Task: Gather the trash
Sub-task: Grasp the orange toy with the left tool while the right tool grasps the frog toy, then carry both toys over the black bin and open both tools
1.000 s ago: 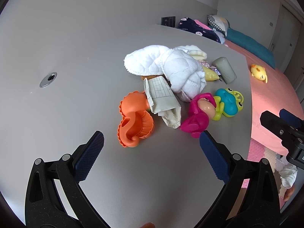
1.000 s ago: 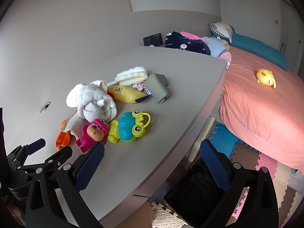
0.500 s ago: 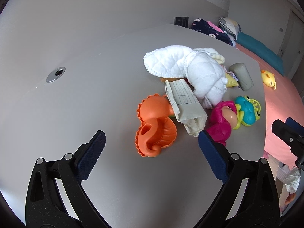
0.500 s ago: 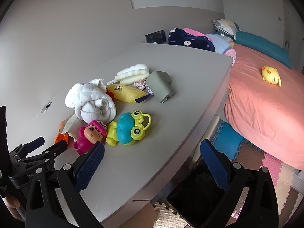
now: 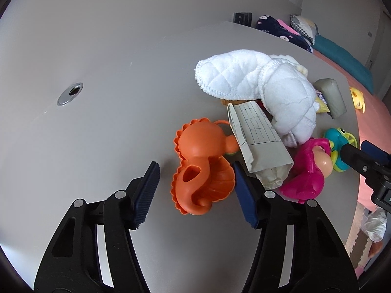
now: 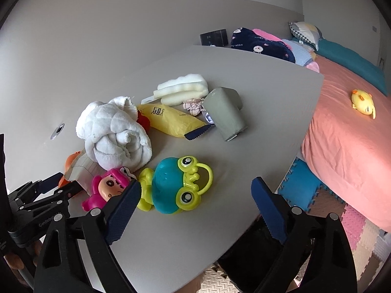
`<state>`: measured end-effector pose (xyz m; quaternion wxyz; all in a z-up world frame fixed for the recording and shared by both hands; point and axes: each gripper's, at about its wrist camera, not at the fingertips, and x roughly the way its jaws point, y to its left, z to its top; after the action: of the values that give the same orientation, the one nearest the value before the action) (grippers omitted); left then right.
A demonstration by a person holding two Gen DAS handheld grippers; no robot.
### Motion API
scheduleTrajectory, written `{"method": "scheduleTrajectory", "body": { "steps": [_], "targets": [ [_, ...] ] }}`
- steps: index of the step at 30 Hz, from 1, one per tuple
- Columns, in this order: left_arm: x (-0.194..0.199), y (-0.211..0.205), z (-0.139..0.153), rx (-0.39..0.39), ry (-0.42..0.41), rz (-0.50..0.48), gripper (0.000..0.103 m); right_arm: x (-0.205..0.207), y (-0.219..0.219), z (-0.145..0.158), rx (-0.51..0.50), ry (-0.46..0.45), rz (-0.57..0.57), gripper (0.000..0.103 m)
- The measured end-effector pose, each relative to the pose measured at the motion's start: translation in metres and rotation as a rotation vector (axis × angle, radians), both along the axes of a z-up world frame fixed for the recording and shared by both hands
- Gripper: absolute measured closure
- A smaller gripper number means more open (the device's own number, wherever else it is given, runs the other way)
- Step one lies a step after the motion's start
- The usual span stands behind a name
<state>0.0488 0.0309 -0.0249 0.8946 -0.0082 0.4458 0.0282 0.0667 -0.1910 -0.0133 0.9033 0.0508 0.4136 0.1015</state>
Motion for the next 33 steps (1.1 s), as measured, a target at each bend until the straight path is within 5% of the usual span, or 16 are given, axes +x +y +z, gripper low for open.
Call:
{"method": "scheduleTrajectory", "body": {
  "steps": [10, 13, 15, 23, 33],
  "targets": [
    [0.004, 0.004, -0.001, -0.003, -0.011, 0.003, 0.052, 0.013, 0.011, -0.009, 0.053, 0.033, 0.043, 0.041],
    [0.004, 0.003, -0.001, 0.003, -0.013, 0.001, 0.056, 0.014, 0.012, -0.008, 0.074, 0.041, 0.054, 0.042],
    [0.004, 0.003, -0.001, 0.001, -0.012, 0.004, 0.056, 0.013, 0.012, -0.008, 0.102, 0.043, 0.062, 0.057],
    [-0.005, 0.005, 0.017, 0.049, -0.080, 0.038, 0.056, -0.005, 0.009, 0.010, 0.089, -0.023, 0.053, 0.057],
    [-0.022, -0.017, 0.043, 0.014, -0.142, -0.027, 0.056, -0.029, -0.019, 0.036, 0.089, -0.075, 0.013, 0.057]
  ]
}}
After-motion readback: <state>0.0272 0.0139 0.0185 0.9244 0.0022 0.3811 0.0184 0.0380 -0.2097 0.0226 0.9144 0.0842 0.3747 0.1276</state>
